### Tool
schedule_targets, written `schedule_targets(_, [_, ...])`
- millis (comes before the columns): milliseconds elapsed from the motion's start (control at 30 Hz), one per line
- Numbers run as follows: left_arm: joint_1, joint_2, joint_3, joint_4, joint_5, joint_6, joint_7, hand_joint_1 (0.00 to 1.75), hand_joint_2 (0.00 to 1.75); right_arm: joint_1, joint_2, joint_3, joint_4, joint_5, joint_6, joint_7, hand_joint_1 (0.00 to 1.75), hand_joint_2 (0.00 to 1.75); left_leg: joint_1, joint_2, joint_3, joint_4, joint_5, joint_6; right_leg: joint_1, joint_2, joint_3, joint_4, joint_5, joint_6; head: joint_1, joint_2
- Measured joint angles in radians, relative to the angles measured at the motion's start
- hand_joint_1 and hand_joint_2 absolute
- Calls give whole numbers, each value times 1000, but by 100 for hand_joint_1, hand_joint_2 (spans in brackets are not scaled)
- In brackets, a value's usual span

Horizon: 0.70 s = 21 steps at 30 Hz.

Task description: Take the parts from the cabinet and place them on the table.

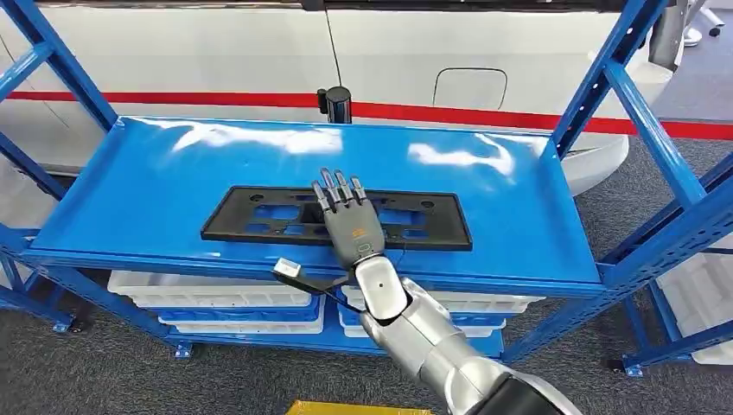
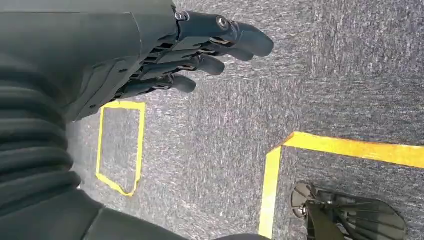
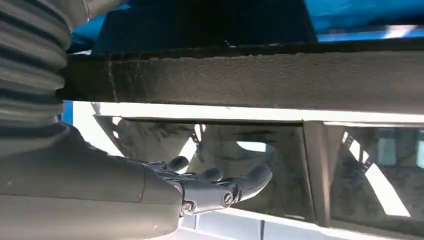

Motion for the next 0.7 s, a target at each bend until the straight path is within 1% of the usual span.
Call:
schedule_targets(100, [0,0,0,0,5,0,0,0,175,-8,1,3,3,0,45,24,0,175,0,0,0,0,0,0,0,0,0,0,0,0,0,0])
schedule_targets(233, [0,-1,0,0,14,0,0,0,175,-29,8,28,15,0,132,53,0,175,0,0,1,0,0,0,0,0,1,0,0,0,0,0])
schedule_targets(400, [0,-2,1,0,17,3,3,0,175,-52,17,60,30,0,199,79,0,175,0,0,3,0,0,0,0,0,2,0,0,0,0,0])
schedule_targets(567, [0,-3,1,0,19,4,5,0,175,-65,22,81,44,0,222,85,0,175,0,0,5,0,0,0,0,0,4,0,0,0,0,0])
schedule_targets(700, [0,-5,6,0,33,8,11,0,175,-76,28,101,51,1,270,87,0,175,0,1,7,0,0,0,0,0,3,0,0,0,0,0])
